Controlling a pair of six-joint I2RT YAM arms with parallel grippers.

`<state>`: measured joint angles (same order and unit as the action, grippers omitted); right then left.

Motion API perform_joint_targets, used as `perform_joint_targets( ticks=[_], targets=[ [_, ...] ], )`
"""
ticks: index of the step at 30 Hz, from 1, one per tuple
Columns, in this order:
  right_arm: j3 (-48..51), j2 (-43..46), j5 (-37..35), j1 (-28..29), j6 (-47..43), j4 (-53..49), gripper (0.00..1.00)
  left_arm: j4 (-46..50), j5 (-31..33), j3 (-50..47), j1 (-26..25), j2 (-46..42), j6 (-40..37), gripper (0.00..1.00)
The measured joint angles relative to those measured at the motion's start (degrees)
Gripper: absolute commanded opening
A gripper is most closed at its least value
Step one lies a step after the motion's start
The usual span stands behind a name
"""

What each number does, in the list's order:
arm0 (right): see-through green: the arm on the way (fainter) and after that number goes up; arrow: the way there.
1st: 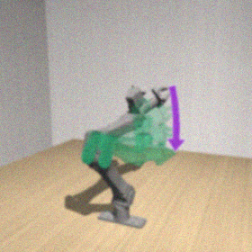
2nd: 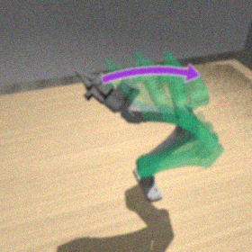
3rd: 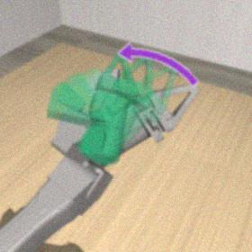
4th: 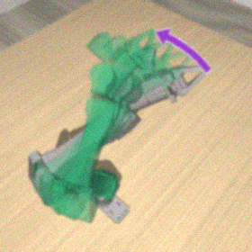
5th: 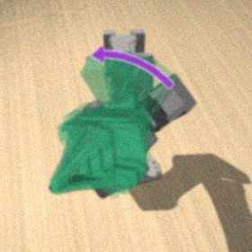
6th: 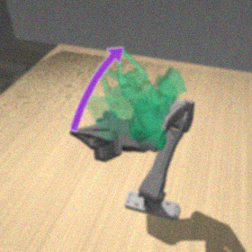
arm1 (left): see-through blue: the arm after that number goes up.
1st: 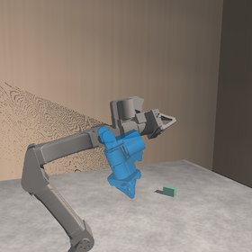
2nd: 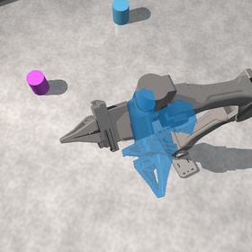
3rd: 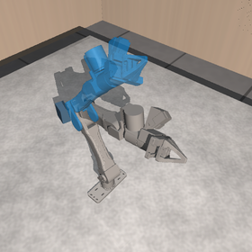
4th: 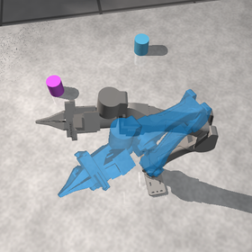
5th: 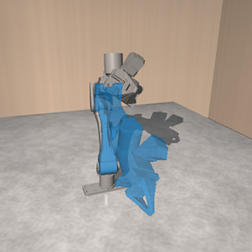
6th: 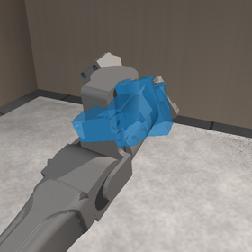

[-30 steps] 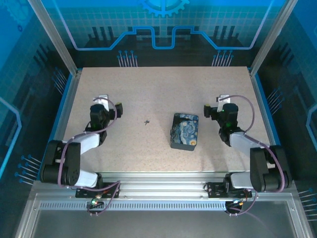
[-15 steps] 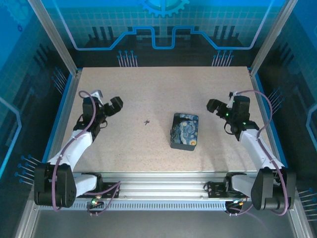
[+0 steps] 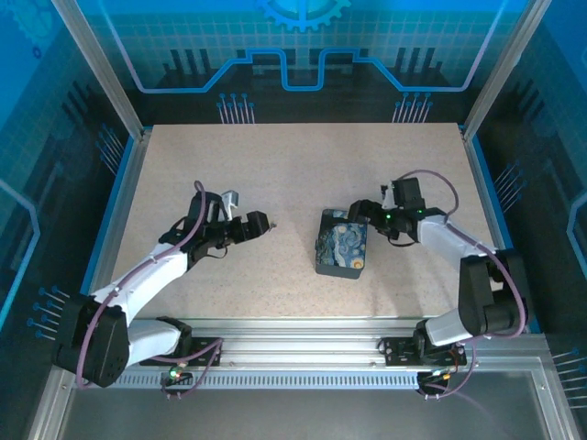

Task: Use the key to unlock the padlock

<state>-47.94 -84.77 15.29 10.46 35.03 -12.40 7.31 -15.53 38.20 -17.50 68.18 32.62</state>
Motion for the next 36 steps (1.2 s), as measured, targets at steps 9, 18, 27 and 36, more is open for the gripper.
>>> perform_joint_targets(
  ticks=[9,18,27,36],
  targets=[
    [-12.39,-9.57,0.79,7.56,-1.64,-1.22,0.94,0.33,-1.09,-0.20,-1.11,0.33,0.50,0.96],
    [-17.99,-10.12,-0.11,11.23,-6.12,-7.82,1.00,1.05,-2.91,7.43,-1.46,9.81,0.42,0.93],
    [-9.16,6.80,-6.14,10.08,-1.95,-14.03,1.00,3.69,-6.54,25.75,-3.17,25.22,-1.90,0.88],
    [7.96,18.18,-4.59,10.16,8.87,-14.97,0.97,14.21,-9.05,45.42,-6.23,43.08,-8.09,0.85]
  ],
)
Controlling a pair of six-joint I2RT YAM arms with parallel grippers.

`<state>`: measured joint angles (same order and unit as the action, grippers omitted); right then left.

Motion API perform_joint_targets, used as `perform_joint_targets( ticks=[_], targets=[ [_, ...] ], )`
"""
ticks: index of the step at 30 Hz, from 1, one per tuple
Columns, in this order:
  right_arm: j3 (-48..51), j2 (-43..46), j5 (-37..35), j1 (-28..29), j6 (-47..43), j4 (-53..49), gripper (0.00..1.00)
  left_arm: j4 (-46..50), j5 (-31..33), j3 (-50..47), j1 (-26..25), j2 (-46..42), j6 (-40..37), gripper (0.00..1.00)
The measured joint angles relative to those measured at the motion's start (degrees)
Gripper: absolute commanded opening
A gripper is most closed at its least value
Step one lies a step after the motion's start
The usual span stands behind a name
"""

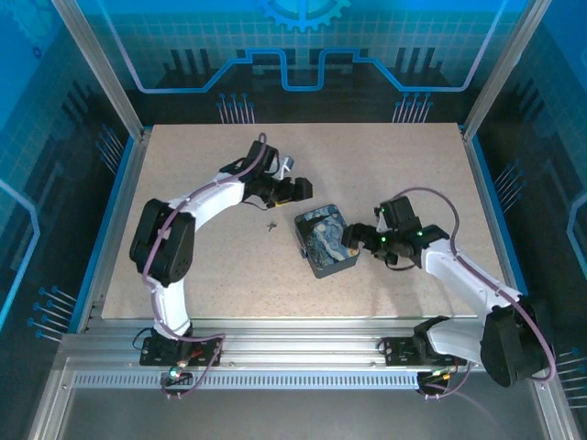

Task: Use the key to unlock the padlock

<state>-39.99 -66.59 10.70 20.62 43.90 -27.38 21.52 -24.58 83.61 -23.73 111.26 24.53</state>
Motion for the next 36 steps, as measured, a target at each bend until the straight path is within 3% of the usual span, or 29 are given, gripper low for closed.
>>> perform_joint_targets(
  ticks=[9,18,36],
  targets=[
    [6.62,2.69,5.68,1.22,9.16,8.07,0.87,6.80,-2.73,3.72,-2.71,3.98,-3.74,0.80],
    [6.40,-3.15,8.09,1.62,12.50,15.37,0.79,5.11,-3.28,-3.96,-2.47,0.31,-3.69,0.71],
    [-8.46,-20.15,5.55,-0.48,8.15,14.95,0.68,-0.44,-0.76,-20.72,-2.23,-11.69,2.21,0.60]
  ],
)
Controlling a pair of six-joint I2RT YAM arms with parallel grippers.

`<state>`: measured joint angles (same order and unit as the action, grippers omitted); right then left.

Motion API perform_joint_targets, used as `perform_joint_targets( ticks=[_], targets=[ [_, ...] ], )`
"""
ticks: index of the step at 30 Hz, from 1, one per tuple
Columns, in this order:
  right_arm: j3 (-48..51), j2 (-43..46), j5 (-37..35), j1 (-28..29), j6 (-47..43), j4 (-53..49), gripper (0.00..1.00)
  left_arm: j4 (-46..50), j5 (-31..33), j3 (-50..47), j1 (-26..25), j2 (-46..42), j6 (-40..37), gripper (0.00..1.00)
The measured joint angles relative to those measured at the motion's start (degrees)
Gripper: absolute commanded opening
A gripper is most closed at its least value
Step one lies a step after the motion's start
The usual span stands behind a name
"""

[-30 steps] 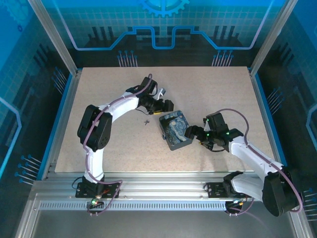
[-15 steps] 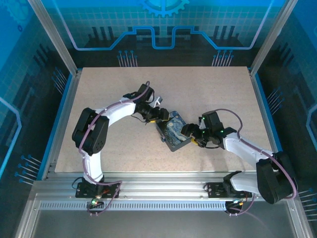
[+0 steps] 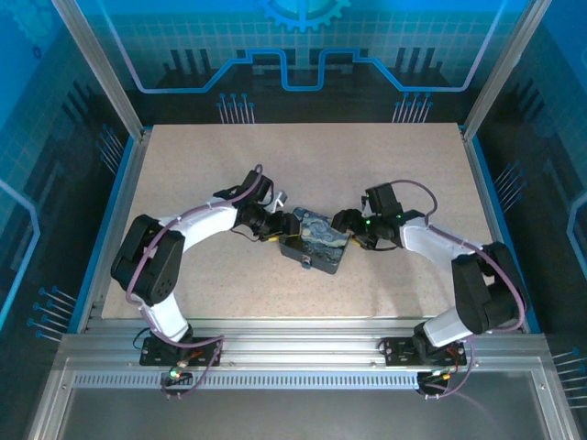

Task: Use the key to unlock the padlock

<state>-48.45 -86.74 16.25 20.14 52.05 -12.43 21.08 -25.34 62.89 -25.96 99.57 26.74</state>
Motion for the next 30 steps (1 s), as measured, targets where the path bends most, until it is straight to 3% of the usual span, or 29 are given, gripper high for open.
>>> perform_joint_targets(
  ticks=[9,21,30],
  targets=[
    [-8.74,-8.44,-0.83,-3.34,-3.76,0.48,0.63,-2.60,0.02,0.22,-2.01,1.16,4.46,0.56],
    [-20.37,-17.44,-1.29,-6.14,-6.95,0.04,0.65,-1.55,4.13,10.05,-1.79,7.87,4.85,0.56],
    [-23.32,-20.57,-0.48,-6.34,-7.48,-1.29,0.76,-1.97,5.46,12.90,0.48,9.64,4.70,0.63]
  ],
)
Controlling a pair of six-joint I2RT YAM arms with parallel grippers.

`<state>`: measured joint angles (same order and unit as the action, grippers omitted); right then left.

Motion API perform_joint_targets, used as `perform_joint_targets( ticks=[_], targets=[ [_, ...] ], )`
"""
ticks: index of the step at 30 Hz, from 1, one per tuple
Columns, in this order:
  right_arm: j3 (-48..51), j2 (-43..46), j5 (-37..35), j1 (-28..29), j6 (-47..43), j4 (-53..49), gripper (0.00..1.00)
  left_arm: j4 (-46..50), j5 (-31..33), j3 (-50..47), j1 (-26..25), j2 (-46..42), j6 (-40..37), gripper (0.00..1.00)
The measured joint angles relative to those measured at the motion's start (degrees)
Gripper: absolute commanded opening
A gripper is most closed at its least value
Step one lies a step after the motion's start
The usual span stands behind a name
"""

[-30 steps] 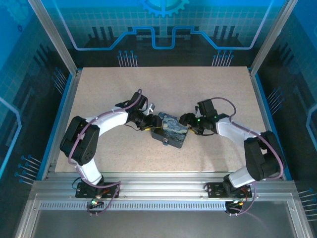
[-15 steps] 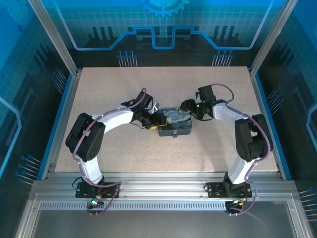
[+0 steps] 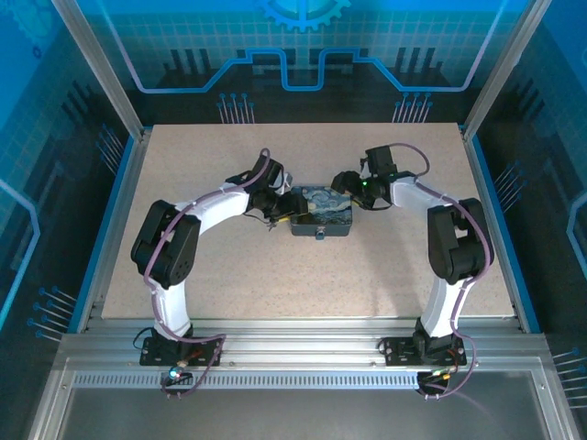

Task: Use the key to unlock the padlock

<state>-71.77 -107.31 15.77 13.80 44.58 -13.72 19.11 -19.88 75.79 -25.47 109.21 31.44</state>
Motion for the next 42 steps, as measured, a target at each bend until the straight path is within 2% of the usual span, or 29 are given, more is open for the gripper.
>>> perform_joint_targets(
  ticks=[8,16,26,31,36,42],
  targets=[
    [-1.60,-0.20,0.57,-0.37,-1.20,-2.16,0.79,-2.32,0.11,-0.57,0.24,-0.07,0.17,0.64],
    [-4.85,-1.38,1.46,-0.72,-2.64,-4.09,0.83,-4.70,-0.04,-2.56,0.63,-0.98,0.22,0.68],
    [-4.85,-0.52,0.50,-0.74,-4.00,-7.56,0.81,-3.82,1.09,-5.09,3.78,-7.80,0.17,0.68],
    [-3.82,5.84,-2.56,-0.28,-6.16,-10.45,0.75,1.11,5.31,-5.57,4.22,-11.52,-0.26,0.64],
    [-4.39,12.04,-6.47,5.62,-10.60,-13.46,0.69,3.43,9.27,-12.48,4.22,-15.96,0.48,0.65],
    [-9.49,9.64,-6.84,15.15,-16.55,-17.51,0.61,6.08,12.11,-23.69,4.22,-27.47,3.98,0.68]
  ],
)
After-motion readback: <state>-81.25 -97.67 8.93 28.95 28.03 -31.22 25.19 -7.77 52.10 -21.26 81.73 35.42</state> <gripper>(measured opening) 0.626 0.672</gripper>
